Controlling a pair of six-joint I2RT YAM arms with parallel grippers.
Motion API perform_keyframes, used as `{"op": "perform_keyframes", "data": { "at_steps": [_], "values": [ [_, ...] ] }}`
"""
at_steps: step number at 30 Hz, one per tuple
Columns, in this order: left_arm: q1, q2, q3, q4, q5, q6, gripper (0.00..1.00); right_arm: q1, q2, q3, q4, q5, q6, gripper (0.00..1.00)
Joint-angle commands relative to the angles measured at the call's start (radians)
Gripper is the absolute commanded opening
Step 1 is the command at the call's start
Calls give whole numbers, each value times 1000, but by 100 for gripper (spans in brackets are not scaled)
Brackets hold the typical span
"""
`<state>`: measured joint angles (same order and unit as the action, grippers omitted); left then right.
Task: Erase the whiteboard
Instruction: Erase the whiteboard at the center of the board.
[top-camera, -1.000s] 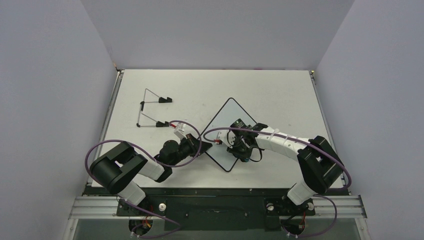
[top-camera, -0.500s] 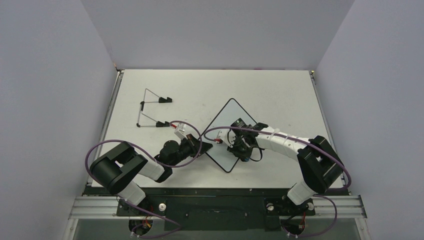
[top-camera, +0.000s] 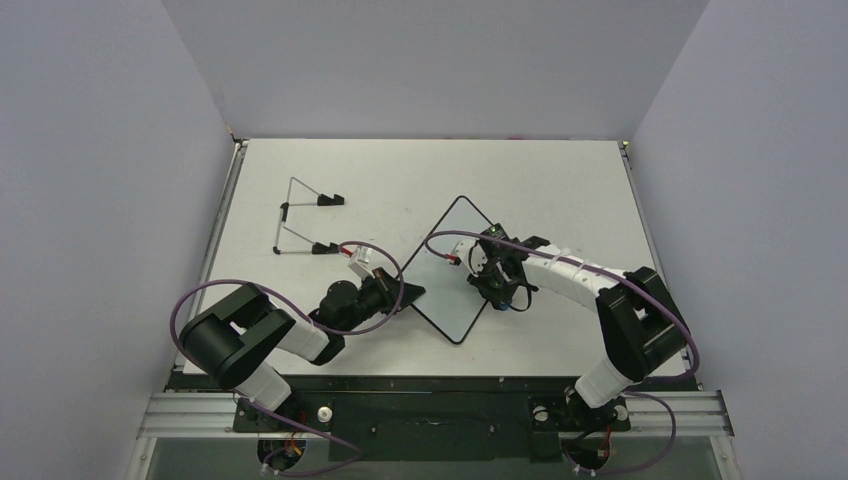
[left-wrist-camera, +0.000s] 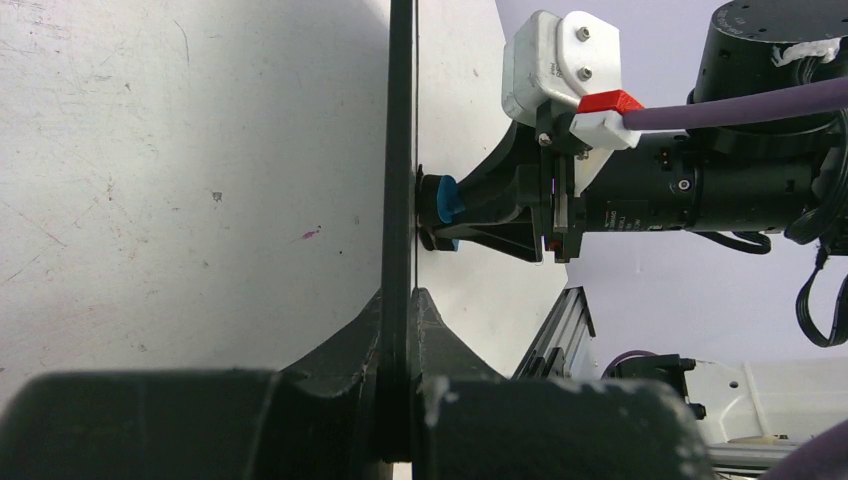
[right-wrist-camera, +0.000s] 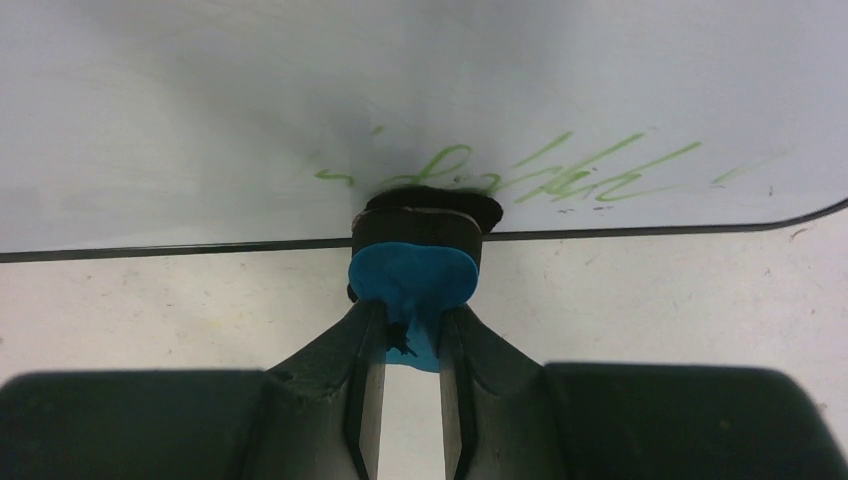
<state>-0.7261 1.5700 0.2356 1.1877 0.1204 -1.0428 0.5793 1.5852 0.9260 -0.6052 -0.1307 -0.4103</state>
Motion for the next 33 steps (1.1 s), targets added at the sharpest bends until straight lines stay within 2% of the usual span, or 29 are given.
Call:
{"op": "perform_keyframes", "data": {
  "at_steps": [1, 3, 5, 7, 12, 15, 19, 22, 25, 28, 33],
  "values": [
    [-19, -28, 33, 158, 60, -41, 0, 114, -32, 15, -2, -107, -74, 0],
    [-19, -31, 34, 153, 59, -37, 0, 164, -47, 14, -29, -175, -108, 0],
    [-19, -34, 36, 150, 61, -37, 0, 169, -49, 22, -31, -171, -105, 0],
    [-19, -32, 38, 149, 62, -35, 0, 147, -54, 31, -8, -131, -73, 0],
    [-24, -17, 56, 144, 68, -32, 0, 3, -62, 26, 79, -30, 35, 0],
    [-32, -6, 69, 144, 72, -35, 0, -15, -28, 29, 77, 15, 42, 0],
    [-35, -6, 66, 145, 70, -36, 0, 34, -28, 26, 53, -33, 13, 0],
    [-35, -18, 62, 137, 65, -32, 0, 107, -57, 19, 5, -165, -67, 0],
    [-35, -23, 65, 131, 66, -29, 0, 157, -73, 20, -26, -214, -105, 0],
    [-35, -27, 63, 127, 65, -27, 0, 128, -64, 25, 6, -130, -66, 0],
    [-36, -24, 67, 122, 68, -24, 0, -2, -37, 26, 93, 6, 40, 0]
  ]
}}
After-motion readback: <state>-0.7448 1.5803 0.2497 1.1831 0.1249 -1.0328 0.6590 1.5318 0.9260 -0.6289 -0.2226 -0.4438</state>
